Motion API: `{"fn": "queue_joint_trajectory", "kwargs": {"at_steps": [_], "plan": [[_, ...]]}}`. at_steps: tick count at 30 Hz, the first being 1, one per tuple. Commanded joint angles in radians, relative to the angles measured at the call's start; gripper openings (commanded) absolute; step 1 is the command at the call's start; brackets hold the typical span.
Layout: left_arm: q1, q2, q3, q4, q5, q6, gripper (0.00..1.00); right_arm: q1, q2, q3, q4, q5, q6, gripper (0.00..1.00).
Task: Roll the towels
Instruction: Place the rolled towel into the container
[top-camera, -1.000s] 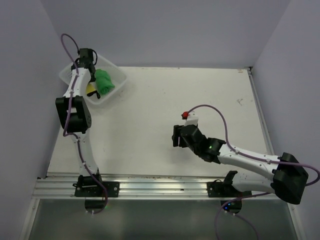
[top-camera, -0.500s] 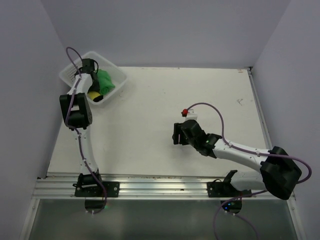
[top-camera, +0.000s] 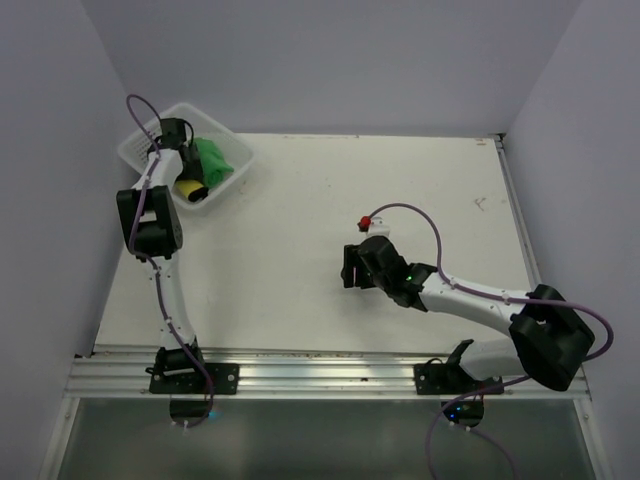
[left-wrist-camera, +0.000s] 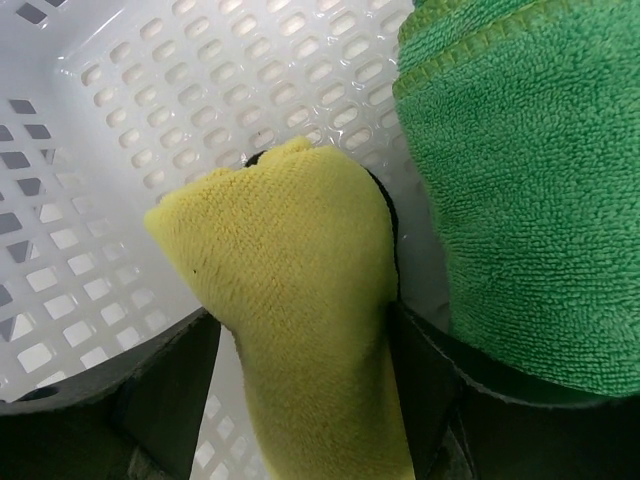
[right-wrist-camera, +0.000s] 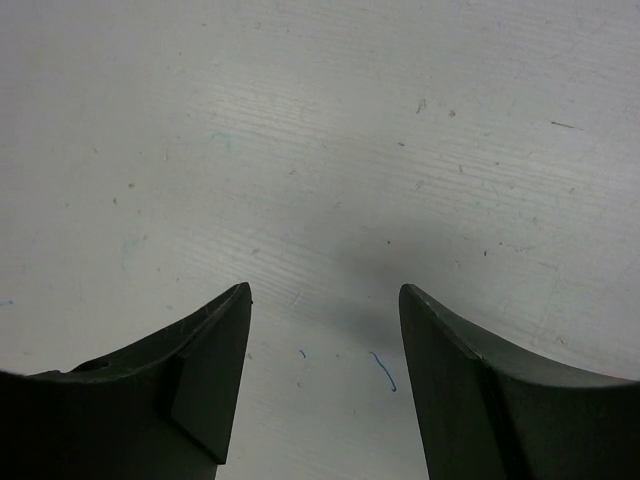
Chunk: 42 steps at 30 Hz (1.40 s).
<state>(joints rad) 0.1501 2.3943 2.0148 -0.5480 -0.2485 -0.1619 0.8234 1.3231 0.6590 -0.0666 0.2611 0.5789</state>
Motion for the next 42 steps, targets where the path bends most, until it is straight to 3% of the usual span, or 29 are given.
{"fn": "queue_joint_trajectory", "kwargs": {"at_steps": [1,6,10,17,20,21,24,26,30,35,39,42], "plan": [[0.016,-0.073,-0.010,0.005,-0.002,-0.004,0.72,-0.004,-0.012,0.045,0.016,-0.022,-0.005,0.64],[0.020,-0.112,-0.007,-0.010,-0.012,-0.004,0.65,-0.004,-0.024,0.047,0.011,-0.029,0.009,0.64],[0.020,-0.158,-0.051,0.016,-0.008,-0.007,0.65,-0.004,-0.035,0.047,0.002,-0.042,0.009,0.64],[0.020,-0.224,-0.044,0.022,0.054,-0.021,0.78,-0.004,-0.039,0.063,-0.012,-0.056,0.009,0.64],[0.019,-0.288,-0.051,0.022,0.162,-0.044,0.79,-0.004,-0.051,0.092,-0.035,-0.062,-0.029,0.66],[0.019,-0.311,-0.051,0.017,0.275,-0.053,0.79,-0.012,-0.050,0.114,-0.054,-0.068,-0.051,0.66],[-0.003,-0.492,-0.183,0.107,0.402,-0.111,0.80,-0.081,-0.024,0.214,-0.156,-0.114,-0.091,0.68],[-0.052,-0.654,-0.336,0.206,0.397,-0.111,0.81,-0.119,-0.036,0.255,-0.188,-0.137,-0.106,0.68],[-0.156,-0.865,-0.566,0.241,0.342,-0.093,0.81,-0.216,-0.062,0.329,-0.266,-0.189,-0.139,0.70],[-0.247,-1.159,-0.904,0.414,0.400,-0.119,0.81,-0.335,-0.087,0.352,-0.305,-0.252,-0.133,0.70],[-0.294,-1.253,-1.120,0.442,0.401,-0.107,0.88,-0.398,-0.163,0.349,-0.347,-0.188,-0.165,0.72],[-0.345,-1.279,-1.147,0.413,0.358,-0.085,0.89,-0.444,-0.191,0.356,-0.381,-0.171,-0.168,0.73]]}}
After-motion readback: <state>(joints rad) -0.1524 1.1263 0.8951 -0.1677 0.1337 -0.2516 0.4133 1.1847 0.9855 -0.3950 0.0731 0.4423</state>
